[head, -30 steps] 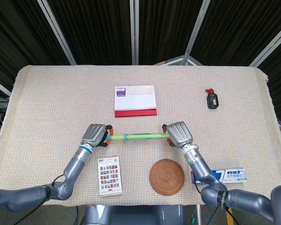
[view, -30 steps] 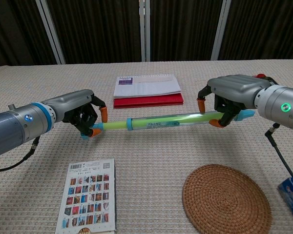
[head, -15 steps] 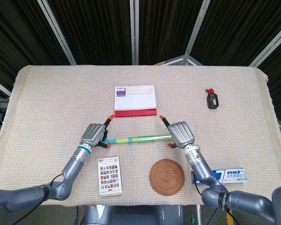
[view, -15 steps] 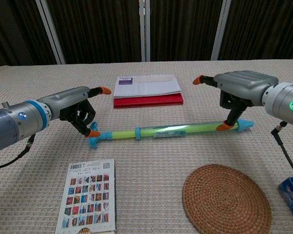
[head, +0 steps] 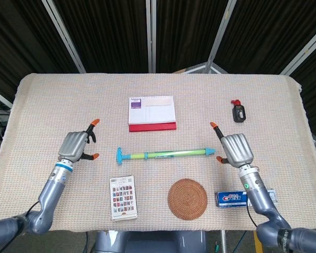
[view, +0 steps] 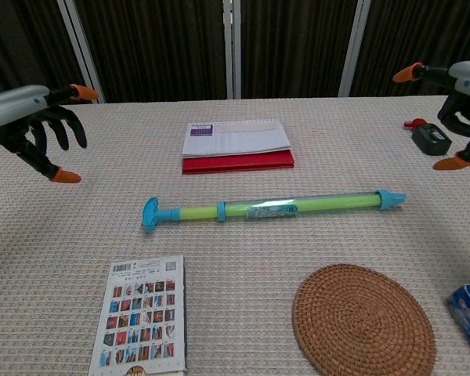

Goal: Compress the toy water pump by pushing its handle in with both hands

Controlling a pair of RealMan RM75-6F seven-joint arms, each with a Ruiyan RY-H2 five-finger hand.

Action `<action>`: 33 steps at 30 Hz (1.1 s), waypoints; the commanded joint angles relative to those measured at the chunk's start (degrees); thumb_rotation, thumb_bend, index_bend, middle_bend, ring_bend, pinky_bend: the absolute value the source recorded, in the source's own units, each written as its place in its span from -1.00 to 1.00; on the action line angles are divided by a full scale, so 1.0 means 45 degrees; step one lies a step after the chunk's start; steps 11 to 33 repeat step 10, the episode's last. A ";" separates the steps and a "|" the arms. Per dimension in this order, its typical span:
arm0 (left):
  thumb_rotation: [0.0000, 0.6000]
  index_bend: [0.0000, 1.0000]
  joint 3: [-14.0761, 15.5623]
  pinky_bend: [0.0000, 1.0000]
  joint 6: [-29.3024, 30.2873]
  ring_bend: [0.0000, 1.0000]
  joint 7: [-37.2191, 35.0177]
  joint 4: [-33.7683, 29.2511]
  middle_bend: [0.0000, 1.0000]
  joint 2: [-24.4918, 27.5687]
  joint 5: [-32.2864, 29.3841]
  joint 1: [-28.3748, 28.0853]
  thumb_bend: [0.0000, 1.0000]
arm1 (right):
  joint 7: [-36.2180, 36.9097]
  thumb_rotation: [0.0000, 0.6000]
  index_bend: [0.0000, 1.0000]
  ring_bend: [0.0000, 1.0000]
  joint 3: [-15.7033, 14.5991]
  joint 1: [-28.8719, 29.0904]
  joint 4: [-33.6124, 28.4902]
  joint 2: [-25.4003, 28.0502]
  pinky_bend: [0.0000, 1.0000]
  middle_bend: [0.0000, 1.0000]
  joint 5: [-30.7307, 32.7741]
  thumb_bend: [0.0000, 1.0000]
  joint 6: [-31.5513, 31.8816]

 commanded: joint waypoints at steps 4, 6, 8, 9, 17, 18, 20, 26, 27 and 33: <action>1.00 -1.00 0.1128 -1.00 0.2401 -1.00 0.0241 -0.2414 -1.00 0.2379 0.1056 0.2069 -1.00 | 0.1720 1.00 -1.00 -0.94 -0.0939 -0.1547 -0.0416 0.1569 -0.91 -0.91 -0.1473 -1.00 0.1529; 1.00 -1.00 0.1340 -1.00 0.3054 -1.00 0.0281 -0.2822 -1.00 0.2775 0.1312 0.2544 -1.00 | 0.1934 1.00 -1.00 -1.00 -0.1116 -0.1854 -0.0433 0.1786 -1.00 -1.00 -0.1615 -1.00 0.1770; 1.00 -1.00 0.1579 -1.00 0.3855 -1.00 0.0142 -0.3093 -1.00 0.3072 0.1800 0.3095 -1.00 | 0.2132 1.00 -1.00 -1.00 -0.1315 -0.2216 -0.0363 0.1939 -1.00 -1.00 -0.1778 -1.00 0.2075; 1.00 -1.00 0.1681 -1.00 0.4110 -1.00 0.0064 -0.3148 -1.00 0.3169 0.1975 0.3296 -1.00 | 0.2218 1.00 -1.00 -1.00 -0.1385 -0.2375 -0.0312 0.1961 -1.00 -1.00 -0.1827 -1.00 0.2223; 1.00 -1.00 0.1795 -1.00 0.4283 -1.00 -0.0015 -0.3204 -1.00 0.3274 0.2120 0.3471 -1.00 | 0.2302 1.00 -1.00 -1.00 -0.1454 -0.2531 -0.0242 0.1960 -1.00 -1.00 -0.1880 -1.00 0.2369; 1.00 -1.00 0.1795 -1.00 0.4283 -1.00 -0.0015 -0.3204 -1.00 0.3274 0.2120 0.3471 -1.00 | 0.2302 1.00 -1.00 -1.00 -0.1454 -0.2531 -0.0242 0.1960 -1.00 -1.00 -0.1880 -1.00 0.2369; 1.00 -1.00 0.1795 -1.00 0.4283 -1.00 -0.0015 -0.3204 -1.00 0.3274 0.2120 0.3471 -1.00 | 0.2302 1.00 -1.00 -1.00 -0.1454 -0.2531 -0.0242 0.1960 -1.00 -1.00 -0.1880 -1.00 0.2369; 1.00 -1.00 0.1795 -1.00 0.4283 -1.00 -0.0015 -0.3204 -1.00 0.3274 0.2120 0.3471 -1.00 | 0.2302 1.00 -1.00 -1.00 -0.1454 -0.2531 -0.0242 0.1960 -1.00 -1.00 -0.1880 -1.00 0.2369; 1.00 -1.00 0.1795 -1.00 0.4283 -1.00 -0.0015 -0.3204 -1.00 0.3274 0.2120 0.3471 -1.00 | 0.2302 1.00 -1.00 -1.00 -0.1454 -0.2531 -0.0242 0.1960 -1.00 -1.00 -0.1880 -1.00 0.2369; 1.00 -1.00 0.1795 -1.00 0.4283 -1.00 -0.0015 -0.3204 -1.00 0.3274 0.2120 0.3471 -1.00 | 0.2302 1.00 -1.00 -1.00 -0.1454 -0.2531 -0.0242 0.1960 -1.00 -1.00 -0.1880 -1.00 0.2369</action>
